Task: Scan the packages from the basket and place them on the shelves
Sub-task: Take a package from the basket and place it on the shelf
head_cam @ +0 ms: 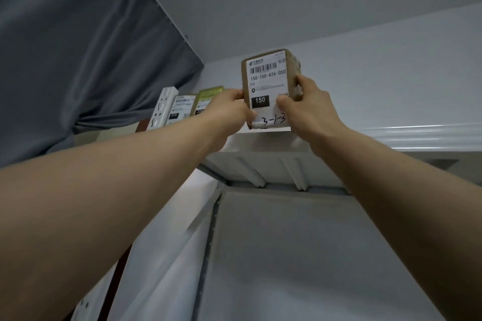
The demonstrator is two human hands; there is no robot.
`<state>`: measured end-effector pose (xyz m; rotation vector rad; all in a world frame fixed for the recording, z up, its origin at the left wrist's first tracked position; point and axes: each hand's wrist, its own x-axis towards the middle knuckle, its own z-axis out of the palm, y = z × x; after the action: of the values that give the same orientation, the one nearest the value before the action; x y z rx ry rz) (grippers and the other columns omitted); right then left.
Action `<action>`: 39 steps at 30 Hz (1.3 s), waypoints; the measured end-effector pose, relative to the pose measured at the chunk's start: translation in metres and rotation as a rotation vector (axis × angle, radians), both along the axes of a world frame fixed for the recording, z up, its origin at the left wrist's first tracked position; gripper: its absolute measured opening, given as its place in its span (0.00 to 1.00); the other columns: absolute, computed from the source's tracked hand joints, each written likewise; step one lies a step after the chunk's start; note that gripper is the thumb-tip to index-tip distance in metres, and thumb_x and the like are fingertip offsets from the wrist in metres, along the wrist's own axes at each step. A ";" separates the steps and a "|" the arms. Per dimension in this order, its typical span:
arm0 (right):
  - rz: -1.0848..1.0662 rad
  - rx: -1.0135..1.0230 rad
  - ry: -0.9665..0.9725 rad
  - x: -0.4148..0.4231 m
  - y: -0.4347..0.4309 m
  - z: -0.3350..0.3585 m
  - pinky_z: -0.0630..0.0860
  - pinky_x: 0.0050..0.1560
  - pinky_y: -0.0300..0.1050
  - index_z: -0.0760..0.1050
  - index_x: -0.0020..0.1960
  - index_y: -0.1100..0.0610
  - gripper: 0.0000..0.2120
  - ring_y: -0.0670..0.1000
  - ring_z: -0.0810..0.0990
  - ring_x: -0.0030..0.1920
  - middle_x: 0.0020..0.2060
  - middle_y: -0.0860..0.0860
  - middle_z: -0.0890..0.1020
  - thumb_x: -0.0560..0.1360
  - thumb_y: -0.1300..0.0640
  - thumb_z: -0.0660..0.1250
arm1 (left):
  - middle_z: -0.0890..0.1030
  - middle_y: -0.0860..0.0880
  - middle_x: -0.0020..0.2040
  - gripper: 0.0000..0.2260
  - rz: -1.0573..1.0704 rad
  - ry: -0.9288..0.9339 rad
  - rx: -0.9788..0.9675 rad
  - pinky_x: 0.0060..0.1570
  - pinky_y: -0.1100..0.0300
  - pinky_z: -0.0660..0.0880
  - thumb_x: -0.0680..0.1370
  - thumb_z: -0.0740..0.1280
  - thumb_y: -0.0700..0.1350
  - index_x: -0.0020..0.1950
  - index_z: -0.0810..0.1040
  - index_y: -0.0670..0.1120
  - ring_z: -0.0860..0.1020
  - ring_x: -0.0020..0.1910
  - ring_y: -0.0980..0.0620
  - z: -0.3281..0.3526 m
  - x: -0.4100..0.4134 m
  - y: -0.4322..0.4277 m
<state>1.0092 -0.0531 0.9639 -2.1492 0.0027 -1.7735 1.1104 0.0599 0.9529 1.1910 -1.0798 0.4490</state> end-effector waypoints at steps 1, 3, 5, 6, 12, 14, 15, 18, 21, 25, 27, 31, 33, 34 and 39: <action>-0.039 0.000 0.000 0.014 0.003 0.006 0.79 0.61 0.58 0.62 0.77 0.45 0.34 0.58 0.81 0.56 0.67 0.55 0.74 0.71 0.45 0.63 | 0.83 0.49 0.56 0.19 0.014 -0.004 -0.001 0.54 0.56 0.78 0.76 0.68 0.32 0.64 0.76 0.48 0.81 0.56 0.50 0.007 0.018 -0.001; -0.141 -0.013 0.011 0.037 0.005 0.015 0.77 0.63 0.56 0.62 0.77 0.48 0.29 0.59 0.80 0.59 0.67 0.56 0.75 0.77 0.49 0.63 | 0.82 0.48 0.58 0.25 0.041 -0.016 0.008 0.53 0.55 0.78 0.76 0.69 0.33 0.70 0.71 0.49 0.81 0.58 0.47 0.017 0.046 -0.004; -0.253 -0.044 0.024 0.052 0.001 0.022 0.75 0.61 0.50 0.62 0.77 0.52 0.27 0.59 0.77 0.62 0.66 0.57 0.76 0.79 0.52 0.63 | 0.82 0.48 0.57 0.24 0.081 -0.053 0.034 0.47 0.56 0.78 0.77 0.68 0.34 0.70 0.69 0.50 0.81 0.57 0.46 0.026 0.066 -0.006; -0.302 -0.057 0.030 0.057 -0.002 0.025 0.74 0.59 0.49 0.62 0.76 0.55 0.26 0.59 0.76 0.63 0.66 0.57 0.77 0.80 0.53 0.63 | 0.82 0.48 0.56 0.23 0.110 -0.071 0.053 0.48 0.55 0.79 0.77 0.67 0.34 0.69 0.70 0.50 0.81 0.57 0.46 0.029 0.074 -0.007; -0.456 -0.060 0.077 0.080 -0.014 0.032 0.71 0.53 0.49 0.63 0.71 0.58 0.21 0.59 0.75 0.55 0.55 0.55 0.76 0.81 0.53 0.63 | 0.84 0.48 0.53 0.14 0.281 -0.159 0.208 0.61 0.49 0.77 0.72 0.74 0.42 0.56 0.79 0.50 0.81 0.55 0.46 0.034 0.108 -0.027; -0.483 -0.044 0.100 0.086 -0.016 0.037 0.75 0.55 0.53 0.63 0.68 0.57 0.20 0.58 0.76 0.53 0.52 0.53 0.75 0.80 0.52 0.63 | 0.83 0.48 0.55 0.21 0.349 -0.179 0.196 0.60 0.47 0.76 0.68 0.74 0.49 0.60 0.76 0.53 0.80 0.56 0.45 0.034 0.115 -0.030; -0.495 -0.031 0.110 0.088 -0.017 0.039 0.75 0.57 0.55 0.63 0.67 0.57 0.20 0.58 0.77 0.54 0.52 0.53 0.75 0.80 0.51 0.64 | 0.81 0.48 0.56 0.25 0.386 -0.190 0.170 0.61 0.45 0.75 0.66 0.74 0.51 0.62 0.73 0.55 0.78 0.58 0.44 0.035 0.118 -0.030; -0.524 0.002 0.140 0.096 -0.020 0.046 0.76 0.54 0.52 0.67 0.64 0.58 0.21 0.58 0.78 0.52 0.50 0.52 0.77 0.77 0.48 0.67 | 0.76 0.49 0.62 0.29 0.521 -0.211 0.084 0.64 0.46 0.69 0.69 0.76 0.52 0.66 0.67 0.55 0.71 0.64 0.44 0.035 0.127 -0.026; -0.534 -0.007 0.160 0.105 -0.023 0.051 0.69 0.37 0.44 0.75 0.53 0.55 0.15 0.55 0.78 0.40 0.41 0.51 0.79 0.73 0.47 0.68 | 0.69 0.46 0.69 0.34 0.614 -0.200 0.076 0.64 0.48 0.64 0.69 0.77 0.51 0.71 0.64 0.53 0.65 0.69 0.42 0.032 0.135 -0.017; -0.528 -0.041 0.197 0.116 -0.022 0.056 0.65 0.33 0.41 0.73 0.40 0.55 0.11 0.51 0.75 0.32 0.33 0.49 0.76 0.73 0.48 0.69 | 0.66 0.45 0.71 0.38 0.631 -0.193 0.115 0.62 0.49 0.63 0.69 0.76 0.49 0.74 0.61 0.53 0.64 0.69 0.42 0.033 0.145 -0.008; -0.514 -0.051 0.208 0.121 -0.020 0.057 0.66 0.33 0.42 0.73 0.38 0.54 0.11 0.51 0.75 0.32 0.32 0.49 0.76 0.73 0.48 0.69 | 0.66 0.45 0.71 0.37 0.620 -0.187 0.128 0.64 0.46 0.64 0.71 0.75 0.47 0.75 0.60 0.52 0.64 0.69 0.42 0.034 0.148 -0.005; -0.523 -0.074 0.225 0.133 -0.014 0.057 0.65 0.33 0.42 0.72 0.38 0.54 0.12 0.49 0.75 0.35 0.34 0.48 0.76 0.74 0.47 0.68 | 0.69 0.47 0.69 0.34 0.552 -0.137 0.162 0.66 0.43 0.66 0.71 0.69 0.42 0.74 0.59 0.52 0.65 0.68 0.43 0.033 0.154 -0.005; -0.530 -0.076 0.221 0.138 -0.011 0.057 0.65 0.33 0.42 0.71 0.39 0.53 0.12 0.48 0.74 0.35 0.36 0.48 0.76 0.74 0.46 0.68 | 0.70 0.47 0.66 0.33 0.528 -0.108 0.179 0.66 0.41 0.67 0.70 0.67 0.42 0.73 0.59 0.53 0.65 0.66 0.43 0.031 0.157 -0.006; -0.530 -0.077 0.223 0.139 -0.010 0.058 0.65 0.33 0.42 0.70 0.39 0.53 0.13 0.48 0.74 0.36 0.36 0.48 0.75 0.74 0.46 0.68 | 0.71 0.47 0.65 0.33 0.520 -0.095 0.181 0.66 0.41 0.67 0.69 0.66 0.43 0.73 0.60 0.53 0.66 0.65 0.42 0.030 0.157 -0.006; -0.549 -0.193 0.269 0.131 -0.007 0.051 0.71 0.43 0.45 0.69 0.50 0.52 0.14 0.49 0.74 0.38 0.36 0.45 0.72 0.78 0.43 0.66 | 0.71 0.46 0.63 0.33 0.495 -0.083 0.165 0.65 0.40 0.69 0.67 0.66 0.45 0.72 0.61 0.54 0.68 0.62 0.42 0.024 0.153 -0.003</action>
<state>1.1400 -0.0601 1.0152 -2.7041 0.5598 -1.7874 1.2637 0.0567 0.9772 1.6045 -0.8977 0.8073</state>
